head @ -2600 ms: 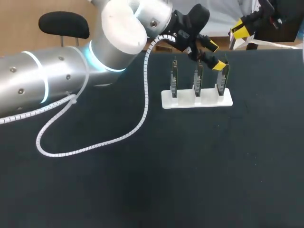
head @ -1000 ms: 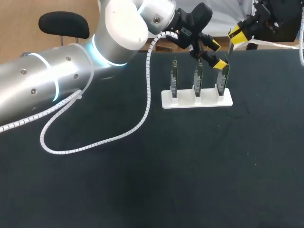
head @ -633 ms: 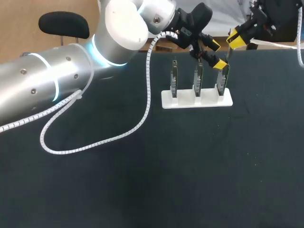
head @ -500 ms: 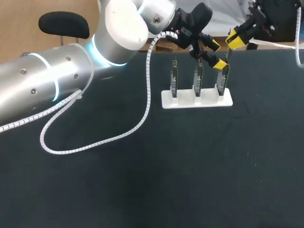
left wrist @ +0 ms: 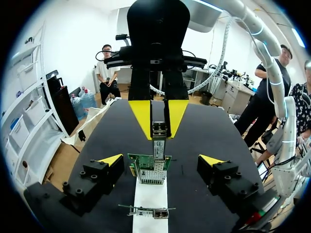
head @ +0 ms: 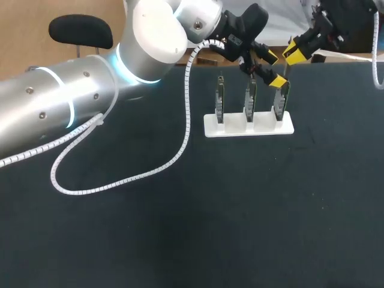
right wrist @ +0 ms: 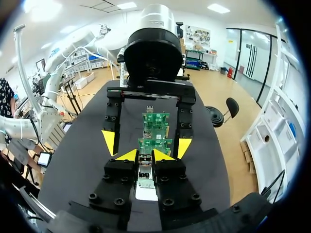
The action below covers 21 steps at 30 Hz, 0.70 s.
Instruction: Pick up the optical module with the left hand, and insert it into the network port with the right hand.
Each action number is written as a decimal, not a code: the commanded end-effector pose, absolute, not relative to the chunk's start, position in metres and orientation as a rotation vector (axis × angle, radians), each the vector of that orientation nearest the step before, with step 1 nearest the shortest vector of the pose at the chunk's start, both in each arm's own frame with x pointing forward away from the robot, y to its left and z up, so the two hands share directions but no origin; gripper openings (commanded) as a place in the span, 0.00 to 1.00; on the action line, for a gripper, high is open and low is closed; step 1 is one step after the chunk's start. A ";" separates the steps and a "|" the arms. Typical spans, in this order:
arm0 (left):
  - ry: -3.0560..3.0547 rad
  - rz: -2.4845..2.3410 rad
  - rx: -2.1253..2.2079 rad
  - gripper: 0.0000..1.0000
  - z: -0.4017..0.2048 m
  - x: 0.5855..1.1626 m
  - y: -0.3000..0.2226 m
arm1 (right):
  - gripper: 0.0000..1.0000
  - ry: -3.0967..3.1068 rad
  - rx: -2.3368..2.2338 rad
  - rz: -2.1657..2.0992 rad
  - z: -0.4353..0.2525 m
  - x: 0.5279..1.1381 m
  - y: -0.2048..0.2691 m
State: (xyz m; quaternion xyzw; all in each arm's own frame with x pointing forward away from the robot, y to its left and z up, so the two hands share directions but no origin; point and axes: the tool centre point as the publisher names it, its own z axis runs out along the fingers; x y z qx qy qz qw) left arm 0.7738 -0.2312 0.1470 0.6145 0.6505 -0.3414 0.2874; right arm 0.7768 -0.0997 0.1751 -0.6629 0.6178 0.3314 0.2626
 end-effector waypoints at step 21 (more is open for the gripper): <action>1.739 -0.913 1.647 1.00 0.147 0.776 -0.232 | 0.00 1.712 -1.765 0.861 0.166 0.772 -0.102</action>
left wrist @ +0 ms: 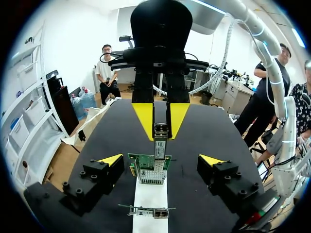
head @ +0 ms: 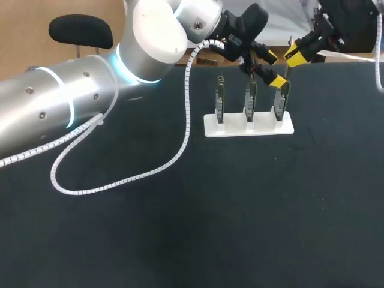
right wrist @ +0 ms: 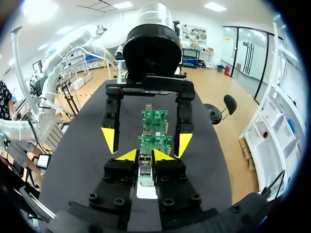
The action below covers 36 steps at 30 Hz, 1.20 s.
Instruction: Pick up the optical module with the left hand, and insert it into the network port with the right hand.
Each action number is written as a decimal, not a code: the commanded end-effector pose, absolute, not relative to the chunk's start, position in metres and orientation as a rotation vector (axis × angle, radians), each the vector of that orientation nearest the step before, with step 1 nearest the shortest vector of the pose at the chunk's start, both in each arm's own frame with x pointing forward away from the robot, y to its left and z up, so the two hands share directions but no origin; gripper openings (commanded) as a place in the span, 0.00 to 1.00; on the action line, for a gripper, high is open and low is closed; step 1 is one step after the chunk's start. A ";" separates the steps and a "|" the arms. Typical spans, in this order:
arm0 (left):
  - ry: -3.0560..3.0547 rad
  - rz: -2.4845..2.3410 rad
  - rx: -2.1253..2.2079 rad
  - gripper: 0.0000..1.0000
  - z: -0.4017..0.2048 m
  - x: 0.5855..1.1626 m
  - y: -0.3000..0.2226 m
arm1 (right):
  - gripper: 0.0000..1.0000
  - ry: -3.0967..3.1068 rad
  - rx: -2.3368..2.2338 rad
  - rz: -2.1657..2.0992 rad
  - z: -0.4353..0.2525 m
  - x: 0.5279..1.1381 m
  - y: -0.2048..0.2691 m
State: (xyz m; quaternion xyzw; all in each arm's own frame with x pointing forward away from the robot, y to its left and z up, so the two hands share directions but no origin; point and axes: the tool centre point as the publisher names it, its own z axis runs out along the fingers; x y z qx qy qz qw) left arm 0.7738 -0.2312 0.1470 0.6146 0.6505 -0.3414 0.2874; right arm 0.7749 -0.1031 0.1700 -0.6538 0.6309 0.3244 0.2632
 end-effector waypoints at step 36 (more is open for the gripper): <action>1.739 -0.913 1.647 1.00 0.147 0.776 -0.232 | 0.00 1.705 -1.729 0.841 0.171 0.775 -0.102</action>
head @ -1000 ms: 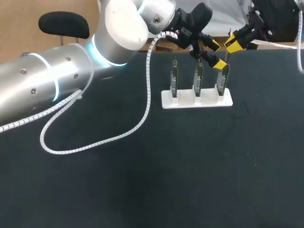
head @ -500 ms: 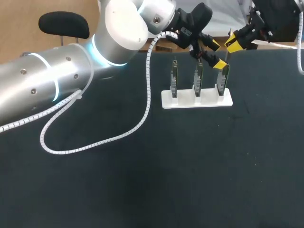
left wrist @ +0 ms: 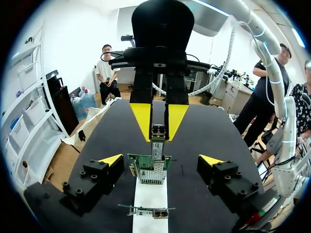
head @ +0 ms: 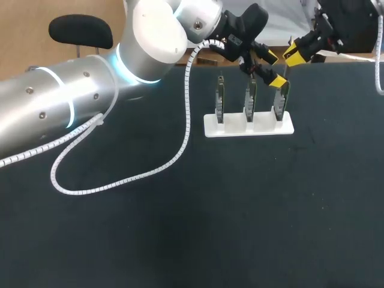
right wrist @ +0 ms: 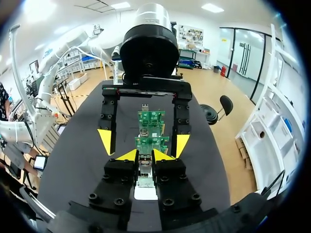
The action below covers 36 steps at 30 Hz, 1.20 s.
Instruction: Pick up the optical module with the left hand, and insert it into the network port with the right hand.
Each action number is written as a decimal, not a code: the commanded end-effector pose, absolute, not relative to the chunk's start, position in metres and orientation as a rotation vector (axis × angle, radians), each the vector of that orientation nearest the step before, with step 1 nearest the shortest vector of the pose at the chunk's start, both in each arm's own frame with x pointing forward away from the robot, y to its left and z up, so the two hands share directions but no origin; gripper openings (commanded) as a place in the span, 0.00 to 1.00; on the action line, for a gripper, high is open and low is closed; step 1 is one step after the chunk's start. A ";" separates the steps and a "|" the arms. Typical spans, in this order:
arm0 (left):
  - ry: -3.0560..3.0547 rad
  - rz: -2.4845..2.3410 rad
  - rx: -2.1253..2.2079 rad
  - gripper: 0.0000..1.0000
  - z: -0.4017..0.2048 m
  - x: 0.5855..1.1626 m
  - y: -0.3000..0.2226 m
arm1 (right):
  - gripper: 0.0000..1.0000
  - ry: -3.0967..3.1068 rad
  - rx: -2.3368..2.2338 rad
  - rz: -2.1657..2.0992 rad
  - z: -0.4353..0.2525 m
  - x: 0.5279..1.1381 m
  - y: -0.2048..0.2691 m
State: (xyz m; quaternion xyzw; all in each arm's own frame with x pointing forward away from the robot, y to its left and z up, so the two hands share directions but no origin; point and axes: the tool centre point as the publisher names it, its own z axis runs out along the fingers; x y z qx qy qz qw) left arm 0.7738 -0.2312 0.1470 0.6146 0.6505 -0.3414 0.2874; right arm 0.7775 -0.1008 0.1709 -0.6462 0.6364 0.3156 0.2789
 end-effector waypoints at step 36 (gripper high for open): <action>1.739 -0.913 1.647 1.00 0.147 0.776 -0.232 | 0.00 1.728 -1.722 0.898 0.176 0.781 -0.104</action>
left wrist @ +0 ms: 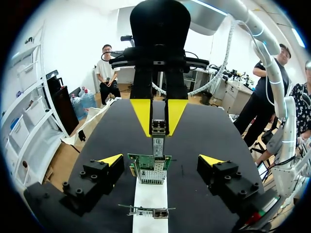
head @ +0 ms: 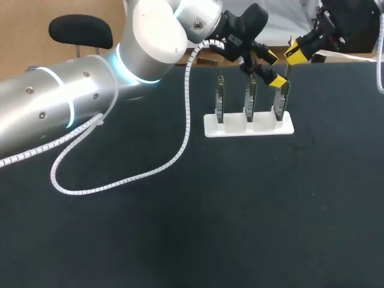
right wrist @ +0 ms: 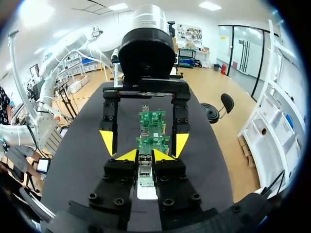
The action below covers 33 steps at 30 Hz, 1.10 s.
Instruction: Pick up the optical module with the left hand, and insert it into the network port with the right hand.
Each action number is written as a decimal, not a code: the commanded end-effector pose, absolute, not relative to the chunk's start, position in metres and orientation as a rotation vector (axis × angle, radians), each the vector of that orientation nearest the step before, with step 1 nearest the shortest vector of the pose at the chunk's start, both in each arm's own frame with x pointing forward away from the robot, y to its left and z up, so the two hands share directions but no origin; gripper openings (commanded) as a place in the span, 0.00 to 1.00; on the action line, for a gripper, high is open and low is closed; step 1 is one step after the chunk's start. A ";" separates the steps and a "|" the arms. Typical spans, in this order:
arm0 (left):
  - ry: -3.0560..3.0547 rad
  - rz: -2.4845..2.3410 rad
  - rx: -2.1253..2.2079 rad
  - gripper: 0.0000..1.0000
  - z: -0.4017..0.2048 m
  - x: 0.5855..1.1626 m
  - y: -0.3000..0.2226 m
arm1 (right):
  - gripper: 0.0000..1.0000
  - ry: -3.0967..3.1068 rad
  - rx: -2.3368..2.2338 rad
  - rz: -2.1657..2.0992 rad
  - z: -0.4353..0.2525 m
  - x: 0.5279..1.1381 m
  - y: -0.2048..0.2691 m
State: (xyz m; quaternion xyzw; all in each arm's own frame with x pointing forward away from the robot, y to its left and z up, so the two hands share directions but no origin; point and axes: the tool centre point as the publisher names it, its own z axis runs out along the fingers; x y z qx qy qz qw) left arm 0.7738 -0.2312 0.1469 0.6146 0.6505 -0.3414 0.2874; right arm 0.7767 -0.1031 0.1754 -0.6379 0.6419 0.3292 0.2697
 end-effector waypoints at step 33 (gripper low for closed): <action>1.739 -0.913 1.647 1.00 0.147 0.776 -0.232 | 0.00 1.737 -1.735 0.906 0.172 0.778 -0.104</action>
